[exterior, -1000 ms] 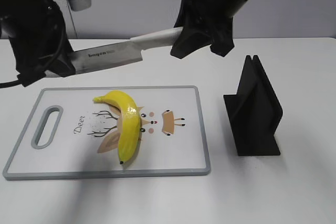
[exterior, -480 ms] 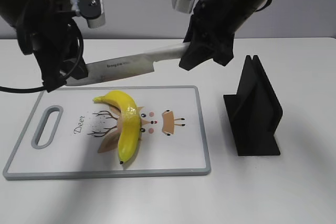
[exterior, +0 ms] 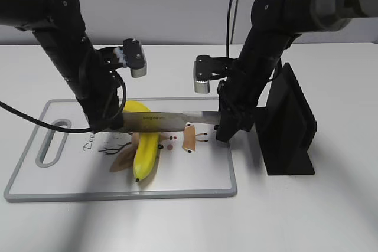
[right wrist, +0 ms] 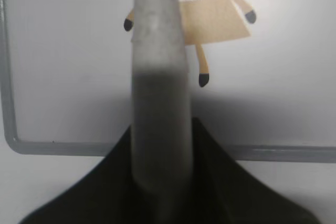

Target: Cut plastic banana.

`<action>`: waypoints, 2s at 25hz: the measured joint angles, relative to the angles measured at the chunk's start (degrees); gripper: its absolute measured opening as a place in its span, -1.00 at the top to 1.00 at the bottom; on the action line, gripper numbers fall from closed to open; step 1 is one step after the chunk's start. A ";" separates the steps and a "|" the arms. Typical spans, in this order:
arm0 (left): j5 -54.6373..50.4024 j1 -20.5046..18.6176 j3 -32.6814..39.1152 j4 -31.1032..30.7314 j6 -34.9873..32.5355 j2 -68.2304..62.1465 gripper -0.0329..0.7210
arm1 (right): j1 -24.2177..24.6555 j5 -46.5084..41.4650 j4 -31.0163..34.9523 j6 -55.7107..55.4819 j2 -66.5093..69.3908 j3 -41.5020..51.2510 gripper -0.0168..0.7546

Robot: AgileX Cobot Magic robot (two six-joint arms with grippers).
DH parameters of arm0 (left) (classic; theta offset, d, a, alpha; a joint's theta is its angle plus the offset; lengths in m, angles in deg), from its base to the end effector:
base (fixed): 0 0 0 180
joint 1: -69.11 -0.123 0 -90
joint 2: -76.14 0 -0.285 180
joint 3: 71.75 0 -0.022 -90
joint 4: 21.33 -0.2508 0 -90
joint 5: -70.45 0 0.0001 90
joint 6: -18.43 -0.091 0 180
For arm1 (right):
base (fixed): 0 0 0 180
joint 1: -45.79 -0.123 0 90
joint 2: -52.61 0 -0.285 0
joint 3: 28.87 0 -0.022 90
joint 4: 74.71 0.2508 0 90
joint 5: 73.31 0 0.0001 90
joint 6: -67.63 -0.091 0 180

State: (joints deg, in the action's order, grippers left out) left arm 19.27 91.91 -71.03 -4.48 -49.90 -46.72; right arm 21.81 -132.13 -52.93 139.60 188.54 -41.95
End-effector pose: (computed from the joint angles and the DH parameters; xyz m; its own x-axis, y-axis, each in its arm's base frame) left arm 0.3475 -0.1684 0.1539 -0.1526 0.9562 -0.2499 0.9882 0.1511 -0.0251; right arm 0.3790 0.2002 0.1174 -0.1172 -0.9535 -0.2778 -0.9852 0.0763 0.1537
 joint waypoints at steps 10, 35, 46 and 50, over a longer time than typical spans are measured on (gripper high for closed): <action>-0.66 0.17 -0.74 -0.63 0.39 1.45 0.92 | -0.63 0.08 -2.63 -2.89 -1.52 -0.56 0.48; -3.02 0.42 -2.66 -1.85 2.19 24.41 0.29 | -1.09 -1.96 -0.58 -3.45 -21.60 -2.39 0.51; 0.83 -1.74 -2.66 -4.34 11.34 31.20 -0.65 | -0.85 -1.26 -0.71 -5.96 -21.60 -2.39 0.53; 2.76 -6.71 -2.66 -10.57 28.97 34.99 -0.64 | -0.85 -1.26 -0.95 -17.39 -21.60 -3.12 0.53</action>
State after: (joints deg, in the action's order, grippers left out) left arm 22.03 85.19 -73.68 -15.04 -20.93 -11.73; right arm 20.95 -133.39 -53.88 122.21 166.94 -45.07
